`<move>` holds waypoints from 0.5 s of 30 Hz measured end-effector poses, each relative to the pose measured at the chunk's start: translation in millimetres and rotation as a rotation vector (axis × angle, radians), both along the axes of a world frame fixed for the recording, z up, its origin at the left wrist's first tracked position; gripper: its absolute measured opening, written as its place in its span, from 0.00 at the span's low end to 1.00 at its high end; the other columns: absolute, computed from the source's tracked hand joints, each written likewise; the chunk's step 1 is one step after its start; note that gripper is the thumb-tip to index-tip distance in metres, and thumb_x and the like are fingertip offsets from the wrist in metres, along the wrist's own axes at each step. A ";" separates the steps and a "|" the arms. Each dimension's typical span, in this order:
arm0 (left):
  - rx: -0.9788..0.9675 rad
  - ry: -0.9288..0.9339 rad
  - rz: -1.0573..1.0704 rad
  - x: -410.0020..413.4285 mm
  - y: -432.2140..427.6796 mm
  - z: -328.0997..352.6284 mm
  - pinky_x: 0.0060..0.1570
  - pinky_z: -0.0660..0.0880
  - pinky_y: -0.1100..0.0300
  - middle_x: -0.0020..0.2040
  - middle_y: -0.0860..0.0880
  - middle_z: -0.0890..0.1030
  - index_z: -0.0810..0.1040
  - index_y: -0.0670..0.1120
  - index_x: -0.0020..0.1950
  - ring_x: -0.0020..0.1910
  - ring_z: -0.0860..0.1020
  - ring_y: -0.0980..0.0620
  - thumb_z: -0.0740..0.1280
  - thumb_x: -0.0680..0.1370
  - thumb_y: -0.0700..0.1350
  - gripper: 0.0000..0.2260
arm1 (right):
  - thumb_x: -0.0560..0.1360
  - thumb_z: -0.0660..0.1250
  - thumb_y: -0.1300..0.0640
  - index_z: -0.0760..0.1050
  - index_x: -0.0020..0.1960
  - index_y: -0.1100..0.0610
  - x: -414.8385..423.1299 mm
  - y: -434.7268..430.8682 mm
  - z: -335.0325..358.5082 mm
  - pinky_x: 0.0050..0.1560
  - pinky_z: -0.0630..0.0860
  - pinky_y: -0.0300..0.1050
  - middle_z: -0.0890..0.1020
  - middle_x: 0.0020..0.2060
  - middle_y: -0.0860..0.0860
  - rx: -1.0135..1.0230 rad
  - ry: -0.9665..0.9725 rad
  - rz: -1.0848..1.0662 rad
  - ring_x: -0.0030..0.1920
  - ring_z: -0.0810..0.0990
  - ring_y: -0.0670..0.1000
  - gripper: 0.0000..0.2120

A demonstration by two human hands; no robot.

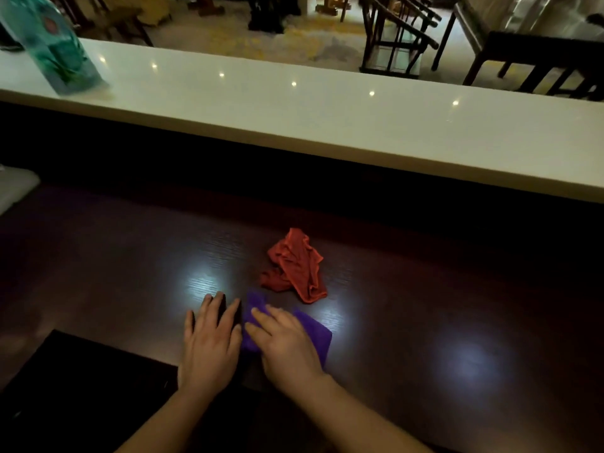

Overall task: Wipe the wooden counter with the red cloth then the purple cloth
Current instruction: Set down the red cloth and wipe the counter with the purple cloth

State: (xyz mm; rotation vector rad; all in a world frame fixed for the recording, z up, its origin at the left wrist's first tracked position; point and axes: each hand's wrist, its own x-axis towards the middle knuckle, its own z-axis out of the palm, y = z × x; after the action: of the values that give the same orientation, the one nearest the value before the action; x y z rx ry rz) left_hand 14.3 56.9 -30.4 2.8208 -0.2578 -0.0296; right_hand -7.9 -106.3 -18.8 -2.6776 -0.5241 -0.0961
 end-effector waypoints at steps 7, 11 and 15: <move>-0.091 0.047 -0.022 10.6 19.3 5.0 0.75 0.49 0.45 0.77 0.48 0.66 0.71 0.49 0.73 0.78 0.59 0.49 0.47 0.76 0.56 0.30 | 0.71 0.61 0.64 0.74 0.66 0.54 49.3 14.7 8.4 0.65 0.69 0.49 0.75 0.68 0.53 0.120 0.110 -0.178 0.62 0.72 0.57 0.23; 0.042 0.076 -0.034 17.9 31.6 9.1 0.75 0.43 0.43 0.79 0.51 0.61 0.64 0.53 0.77 0.79 0.53 0.50 0.45 0.77 0.60 0.30 | 0.69 0.64 0.68 0.77 0.63 0.57 59.5 21.2 22.4 0.67 0.67 0.42 0.79 0.62 0.55 0.333 0.082 -0.284 0.61 0.75 0.56 0.23; 0.060 0.109 0.083 34.1 43.2 10.2 0.75 0.42 0.39 0.81 0.49 0.54 0.57 0.56 0.79 0.80 0.47 0.48 0.54 0.80 0.57 0.26 | 0.70 0.66 0.68 0.78 0.62 0.58 81.7 33.0 37.6 0.65 0.67 0.43 0.80 0.61 0.56 0.414 0.005 -0.326 0.60 0.75 0.57 0.21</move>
State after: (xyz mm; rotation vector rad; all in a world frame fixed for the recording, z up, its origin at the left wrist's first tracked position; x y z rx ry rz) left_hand 48.4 100.1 -20.2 2.8748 -0.1168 -0.1752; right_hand 73.8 -73.3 18.8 -2.3288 -0.0494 -0.2596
